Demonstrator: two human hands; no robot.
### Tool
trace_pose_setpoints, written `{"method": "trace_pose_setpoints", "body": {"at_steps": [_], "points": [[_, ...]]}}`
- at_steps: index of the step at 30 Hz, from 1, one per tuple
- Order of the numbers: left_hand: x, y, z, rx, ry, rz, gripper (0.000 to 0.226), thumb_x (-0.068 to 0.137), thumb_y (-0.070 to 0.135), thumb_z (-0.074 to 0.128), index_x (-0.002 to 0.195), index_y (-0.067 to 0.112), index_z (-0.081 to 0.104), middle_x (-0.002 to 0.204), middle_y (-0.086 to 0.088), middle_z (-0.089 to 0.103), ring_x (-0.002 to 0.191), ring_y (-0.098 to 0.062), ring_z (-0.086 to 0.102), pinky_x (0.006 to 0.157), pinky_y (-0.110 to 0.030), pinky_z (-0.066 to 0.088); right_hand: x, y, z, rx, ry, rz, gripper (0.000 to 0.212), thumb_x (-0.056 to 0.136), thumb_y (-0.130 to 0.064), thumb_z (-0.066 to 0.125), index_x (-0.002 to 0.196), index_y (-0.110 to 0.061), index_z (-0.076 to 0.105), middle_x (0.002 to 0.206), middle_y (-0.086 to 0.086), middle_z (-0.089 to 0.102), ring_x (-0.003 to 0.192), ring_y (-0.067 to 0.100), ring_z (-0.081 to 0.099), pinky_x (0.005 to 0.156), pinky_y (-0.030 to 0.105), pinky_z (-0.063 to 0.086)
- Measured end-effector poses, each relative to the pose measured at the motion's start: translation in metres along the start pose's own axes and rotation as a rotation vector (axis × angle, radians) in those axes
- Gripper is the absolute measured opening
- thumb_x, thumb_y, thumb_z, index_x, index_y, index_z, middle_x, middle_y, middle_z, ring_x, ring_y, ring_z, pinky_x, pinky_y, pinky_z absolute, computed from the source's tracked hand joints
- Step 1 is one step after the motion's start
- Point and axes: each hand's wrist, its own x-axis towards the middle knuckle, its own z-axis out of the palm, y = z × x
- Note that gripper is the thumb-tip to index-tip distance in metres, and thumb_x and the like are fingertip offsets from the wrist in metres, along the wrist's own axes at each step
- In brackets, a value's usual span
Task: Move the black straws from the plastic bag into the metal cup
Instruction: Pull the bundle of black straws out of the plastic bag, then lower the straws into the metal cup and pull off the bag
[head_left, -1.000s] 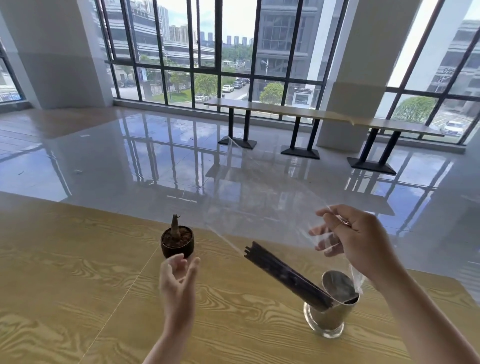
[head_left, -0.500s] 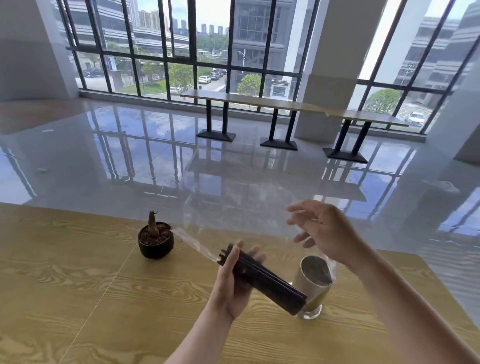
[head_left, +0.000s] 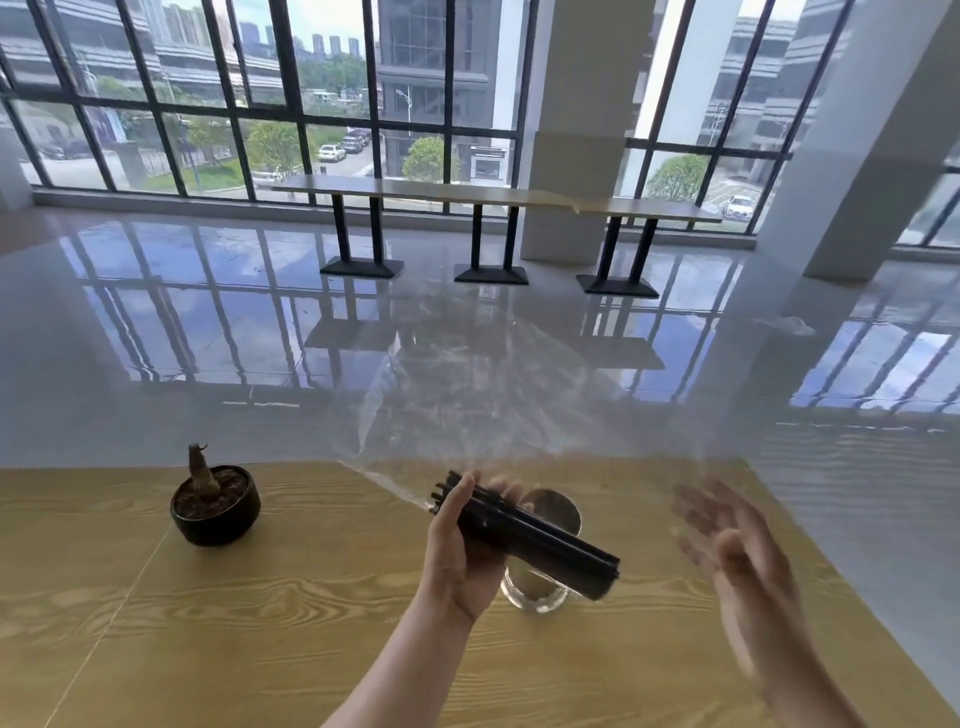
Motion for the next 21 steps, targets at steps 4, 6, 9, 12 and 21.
{"method": "trace_pose_setpoints", "body": {"at_steps": [4, 6, 9, 12, 21], "points": [[0.011, -0.043, 0.029, -0.046, -0.030, -0.071, 0.011, 0.087, 0.025, 0.074, 0.086, 0.015, 0.071, 0.085, -0.008, 0.069, 0.086, -0.027, 0.066, 0.093, -0.048, 0.051, -0.028, 0.051, -0.004, 0.040, -0.033, 0.179, 0.098, 0.053, -0.086, 0.073, 0.139, -0.047, 0.048, 0.127, -0.017, 0.068, 0.123, 0.016, 0.063, 0.096, 0.039, 0.054], [0.015, -0.068, 0.040, -0.056, 0.038, -0.104, 0.022, 0.080, 0.024, 0.080, 0.093, 0.015, 0.065, 0.090, -0.008, 0.064, 0.089, -0.027, 0.063, 0.095, -0.047, 0.049, -0.027, 0.061, -0.006, 0.103, 0.003, 0.209, 0.092, 0.058, -0.078, 0.077, 0.139, -0.044, 0.051, 0.126, -0.016, 0.068, 0.121, 0.015, 0.064, 0.096, 0.044, 0.053], [0.019, -0.100, 0.047, -0.032, 0.112, -0.129, 0.037, 0.079, 0.024, 0.082, 0.105, 0.016, 0.056, 0.096, -0.010, 0.060, 0.092, -0.028, 0.062, 0.096, -0.046, 0.047, -0.019, 0.065, -0.017, 0.232, 0.137, 0.270, 0.054, 0.075, -0.057, 0.080, 0.122, -0.034, 0.068, 0.127, -0.004, 0.070, 0.115, 0.021, 0.069, 0.087, 0.050, 0.059], [0.023, -0.123, 0.054, -0.032, 0.082, -0.158, 0.027, 0.079, 0.023, 0.081, 0.094, 0.017, 0.060, 0.092, -0.008, 0.062, 0.094, -0.028, 0.063, 0.096, -0.043, 0.046, -0.013, 0.068, -0.032, 0.276, 0.312, 0.324, 0.027, 0.078, -0.040, 0.076, 0.097, -0.021, 0.077, 0.106, 0.003, 0.077, 0.095, 0.026, 0.076, 0.065, 0.041, 0.062], [0.042, -0.152, 0.060, -0.062, 0.096, -0.219, 0.022, 0.071, 0.028, 0.088, 0.082, 0.010, 0.078, 0.095, -0.011, 0.073, 0.092, -0.026, 0.069, 0.093, -0.039, 0.049, -0.016, 0.061, -0.091, 0.200, 0.538, 0.295, 0.012, 0.078, -0.023, 0.072, 0.077, -0.013, 0.077, 0.085, 0.008, 0.075, 0.071, 0.023, 0.076, 0.059, 0.046, 0.063]]}}
